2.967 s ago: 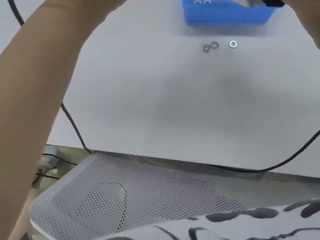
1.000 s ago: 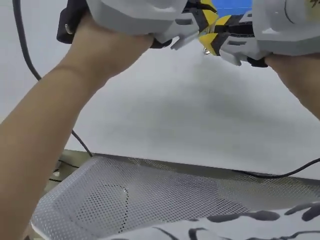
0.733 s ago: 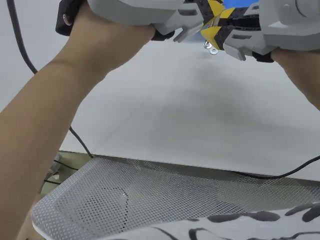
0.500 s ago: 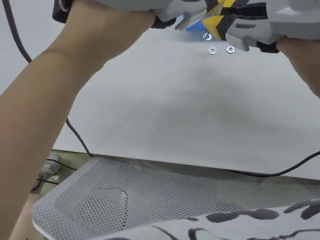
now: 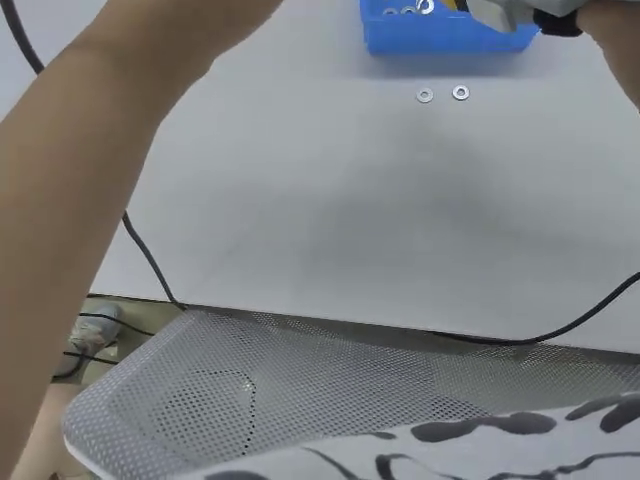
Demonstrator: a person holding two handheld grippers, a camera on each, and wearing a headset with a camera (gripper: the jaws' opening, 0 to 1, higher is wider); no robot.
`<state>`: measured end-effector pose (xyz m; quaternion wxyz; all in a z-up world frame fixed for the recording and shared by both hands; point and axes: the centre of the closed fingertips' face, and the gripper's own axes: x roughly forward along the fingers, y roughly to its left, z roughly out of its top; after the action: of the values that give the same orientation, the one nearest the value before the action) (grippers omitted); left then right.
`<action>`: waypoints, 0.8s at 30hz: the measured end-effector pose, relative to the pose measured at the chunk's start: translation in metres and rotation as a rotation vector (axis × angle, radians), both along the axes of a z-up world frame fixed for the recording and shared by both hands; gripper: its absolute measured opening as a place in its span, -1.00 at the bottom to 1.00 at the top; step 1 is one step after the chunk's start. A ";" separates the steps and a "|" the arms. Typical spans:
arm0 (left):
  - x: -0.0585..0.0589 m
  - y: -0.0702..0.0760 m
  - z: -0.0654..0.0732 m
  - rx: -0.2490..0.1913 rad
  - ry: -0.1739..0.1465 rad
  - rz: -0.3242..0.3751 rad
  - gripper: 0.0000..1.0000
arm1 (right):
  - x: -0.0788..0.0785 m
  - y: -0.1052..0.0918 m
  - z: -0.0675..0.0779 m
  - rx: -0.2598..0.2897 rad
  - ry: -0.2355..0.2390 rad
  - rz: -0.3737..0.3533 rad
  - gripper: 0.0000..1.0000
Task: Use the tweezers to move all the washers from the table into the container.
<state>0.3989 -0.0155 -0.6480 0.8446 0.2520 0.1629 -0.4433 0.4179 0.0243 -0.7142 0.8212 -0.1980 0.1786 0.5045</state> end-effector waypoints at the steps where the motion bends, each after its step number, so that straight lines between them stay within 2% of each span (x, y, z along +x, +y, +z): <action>1: 0.002 -0.001 -0.001 0.007 -0.003 0.001 -1.00 | 0.002 -0.001 -0.001 -0.004 -0.004 -0.004 -0.92; 6: 0.011 -0.006 -0.010 0.016 0.001 0.010 -1.00 | 0.012 -0.006 -0.010 -0.015 0.001 -0.024 -0.92; 9: 0.016 -0.008 -0.015 0.020 0.005 0.018 -1.00 | 0.017 -0.009 -0.016 -0.031 -0.013 -0.035 -0.92; 12: 0.021 -0.009 -0.021 0.018 0.012 0.026 -1.00 | 0.022 -0.011 -0.021 -0.026 -0.001 -0.050 -0.92; 24: 0.035 -0.003 -0.044 0.029 0.044 0.045 -1.00 | 0.034 -0.006 -0.045 -0.023 0.032 -0.063 -0.92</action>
<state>0.4335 -0.0189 -0.6924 0.8469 0.2507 0.1934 -0.4272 0.4516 0.0180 -0.7596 0.8314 -0.1938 0.2035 0.4793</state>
